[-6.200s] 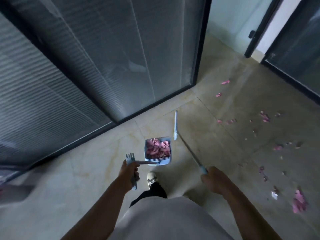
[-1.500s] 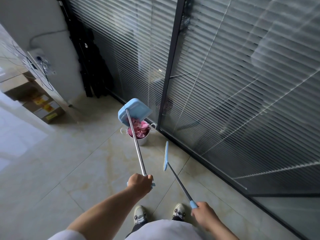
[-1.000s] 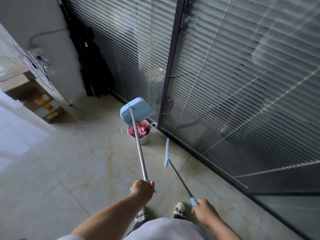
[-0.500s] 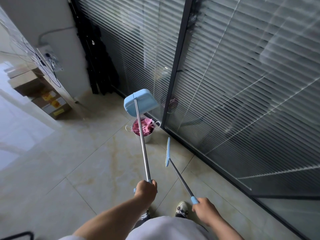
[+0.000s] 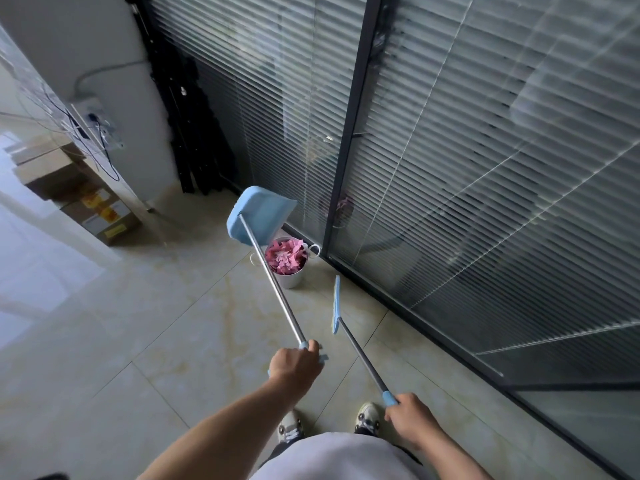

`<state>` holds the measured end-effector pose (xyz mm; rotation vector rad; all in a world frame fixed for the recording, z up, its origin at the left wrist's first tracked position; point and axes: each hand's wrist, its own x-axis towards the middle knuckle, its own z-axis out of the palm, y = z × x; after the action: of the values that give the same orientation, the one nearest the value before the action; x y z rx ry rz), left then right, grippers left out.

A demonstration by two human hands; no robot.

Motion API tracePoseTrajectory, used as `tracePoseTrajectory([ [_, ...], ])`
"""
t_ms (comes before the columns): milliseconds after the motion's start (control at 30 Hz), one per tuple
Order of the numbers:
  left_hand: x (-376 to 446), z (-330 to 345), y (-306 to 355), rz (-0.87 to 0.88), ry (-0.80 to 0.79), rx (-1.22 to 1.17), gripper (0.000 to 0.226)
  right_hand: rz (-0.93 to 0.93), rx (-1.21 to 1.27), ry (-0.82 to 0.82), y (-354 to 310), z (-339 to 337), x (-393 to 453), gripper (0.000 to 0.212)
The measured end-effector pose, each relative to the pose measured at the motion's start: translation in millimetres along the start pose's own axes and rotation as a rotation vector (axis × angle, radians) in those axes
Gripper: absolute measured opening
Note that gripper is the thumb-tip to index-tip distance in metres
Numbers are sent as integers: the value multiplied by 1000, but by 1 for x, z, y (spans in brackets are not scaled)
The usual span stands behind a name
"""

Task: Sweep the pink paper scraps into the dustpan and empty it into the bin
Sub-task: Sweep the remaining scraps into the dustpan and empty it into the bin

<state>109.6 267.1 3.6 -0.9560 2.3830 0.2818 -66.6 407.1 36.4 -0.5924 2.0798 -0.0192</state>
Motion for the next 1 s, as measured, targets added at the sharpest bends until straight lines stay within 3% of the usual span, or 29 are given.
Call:
tracePoseTrajectory([
  [167, 1, -17, -24, -280, 250, -501, 41, 32, 39, 10, -3, 14, -8, 9],
  [300, 0, -21, -46, -466, 347, -917, 40, 44, 119, 58, 1, 24, -14, 18],
  [533, -21, 14, -80, -663, 405, -1237, 39, 159, 358, 43, 21, 37, -10, 21],
  [800, -22, 44, -33, -521, 194, -1309, 49, 379, 1030, -9, 64, 39, -20, 5],
  [1000, -15, 21, 34, -440, 113, -1413, 9, 470, 1350, 116, 138, 49, -43, 23],
])
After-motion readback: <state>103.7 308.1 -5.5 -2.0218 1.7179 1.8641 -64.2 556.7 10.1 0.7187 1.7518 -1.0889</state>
